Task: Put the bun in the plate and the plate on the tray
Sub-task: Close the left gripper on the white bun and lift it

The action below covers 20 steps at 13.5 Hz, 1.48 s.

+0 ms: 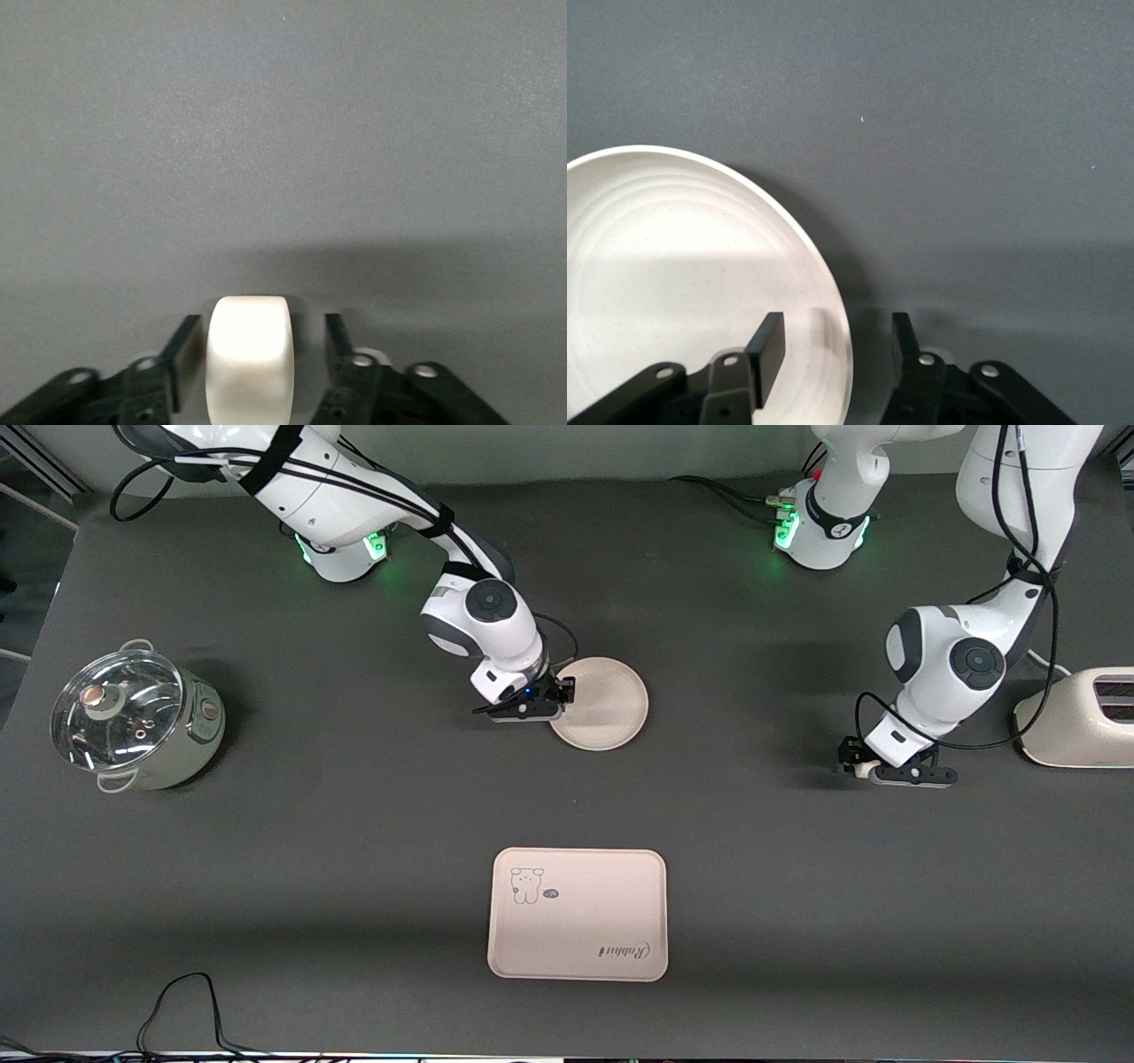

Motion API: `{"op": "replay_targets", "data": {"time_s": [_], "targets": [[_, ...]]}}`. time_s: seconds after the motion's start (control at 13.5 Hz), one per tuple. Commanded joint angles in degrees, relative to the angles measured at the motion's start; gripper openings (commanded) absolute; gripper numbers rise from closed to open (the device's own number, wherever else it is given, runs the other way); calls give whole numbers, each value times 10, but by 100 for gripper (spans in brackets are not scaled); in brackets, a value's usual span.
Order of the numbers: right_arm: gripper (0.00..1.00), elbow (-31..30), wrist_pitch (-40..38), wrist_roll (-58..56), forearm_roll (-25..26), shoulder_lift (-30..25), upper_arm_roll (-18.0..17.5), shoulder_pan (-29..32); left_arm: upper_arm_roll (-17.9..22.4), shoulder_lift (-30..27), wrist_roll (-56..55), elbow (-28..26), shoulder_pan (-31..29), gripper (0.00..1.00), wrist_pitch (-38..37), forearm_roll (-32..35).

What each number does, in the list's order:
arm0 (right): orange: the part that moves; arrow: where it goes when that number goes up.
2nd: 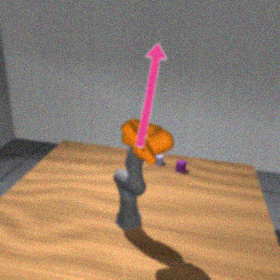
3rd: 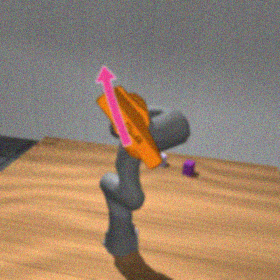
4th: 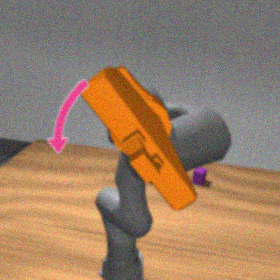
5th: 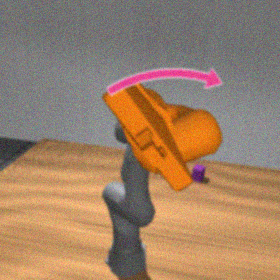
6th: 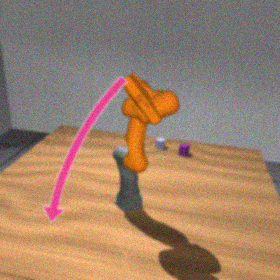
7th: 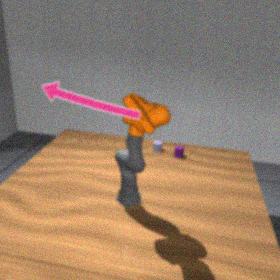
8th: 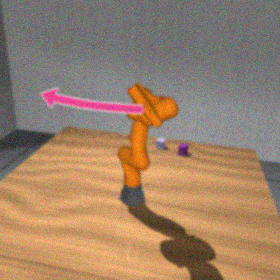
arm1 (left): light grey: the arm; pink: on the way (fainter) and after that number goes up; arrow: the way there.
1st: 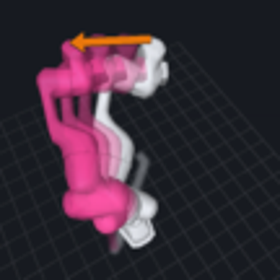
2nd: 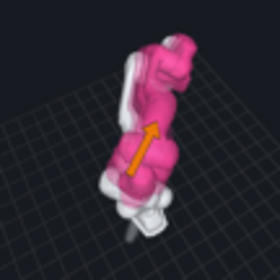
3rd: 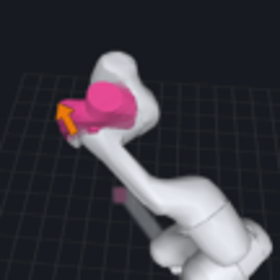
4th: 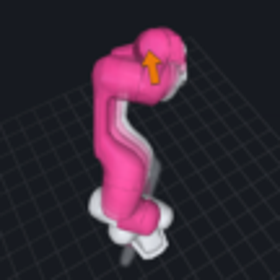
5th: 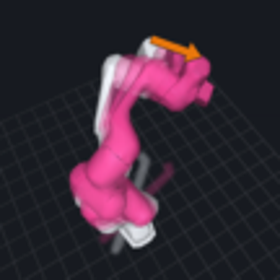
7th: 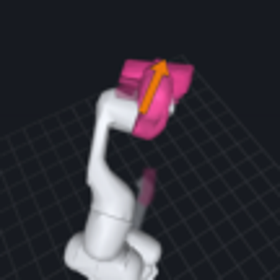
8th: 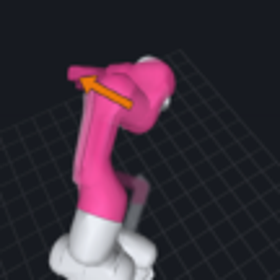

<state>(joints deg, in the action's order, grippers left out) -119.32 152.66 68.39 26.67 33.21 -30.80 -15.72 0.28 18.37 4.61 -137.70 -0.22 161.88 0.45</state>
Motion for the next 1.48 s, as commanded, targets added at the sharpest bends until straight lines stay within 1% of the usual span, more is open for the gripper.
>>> {"op": "replay_targets", "data": {"time_s": [0.0, 0.07, 0.15, 0.22, 0.3, 0.44, 0.52, 0.59, 0.67, 0.74, 0.81, 0.96, 1.03, 1.11, 1.18, 1.26, 1.33, 1.4], "targets": [[12, 9, -3, 24, 20, 4, 1, -1, 3, 0, 11, -8, 1, 29, 14, 5], [0, 13, -3, 21, 20, 4, 1, 1, 3, 0, 13, -8, 1, 26, 14, 5], [0, 23, -10, 19, 19, 1, 1, 3, 3, 0, 20, -7, 1, 26, 13, 4], [0, 34, -36, 18, 15, -7, 1, 8, 3, -2, 24, -6, 1, 26, 12, 4], [0, 64, -79, 16, 14, -9, -2, 10, 3, -6, 25, -5, -1, 26, 9, 4], [0, 143, -174, 11, 10, 4, -18, 12, 3, -19, 28, -1, 0, 26, 6, 4], [0, 183, -214, -10, -12, 12, -18, 13, 3, -29, 28, 0, 0, 26, 1, 4], [0, 208, -225, -38, -44, 12, -18, 13, 3, -39, 26, 4, 0, 26, -17, 4], [0, 231, -238, -62, -72, 12, -16, 13, 2, -53, 25, 15, 2, 27, -51, 4], [0, 248, -250, -70, -84, 12, -15, 16, 2, -72, 22, 34, 5, 27, -105, 4], [0, 243, -252, -64, -84, 12, -17, 13, 1, -89, 18, 64, 6, 27, -171, 4], [99, 205, -238, -49, -76, 13, -16, 0, -1, -111, 12, 142, 7, 27, -315, 3], [100, 187, -232, -34, -66, 13, -16, -5, -1, -113, 8, 198, 7, 27, -395, 3], [100, 160, -222, -20, -41, 12, -16, -11, 0, -112, 9, 265, 7, 28, -483, 3], [100, 121, -185, 16, -12, 10, -17, -11, 0, -108, 10, 328, 7, 28, -565, 3], [100, 88, -148, 44, 10, 6, -18, -11, -1, -106, 9, 383, 9, 28, -632, 3], [100, 65, -125, 61, 24, 5, -19, -11, -2, -106, 8, 427, 9, 28, -684, 3], [100, 59, -118, 70, 30, 6, -19, -12, -6, -106, 8, 467, 9, 28, -731, 3]]}}
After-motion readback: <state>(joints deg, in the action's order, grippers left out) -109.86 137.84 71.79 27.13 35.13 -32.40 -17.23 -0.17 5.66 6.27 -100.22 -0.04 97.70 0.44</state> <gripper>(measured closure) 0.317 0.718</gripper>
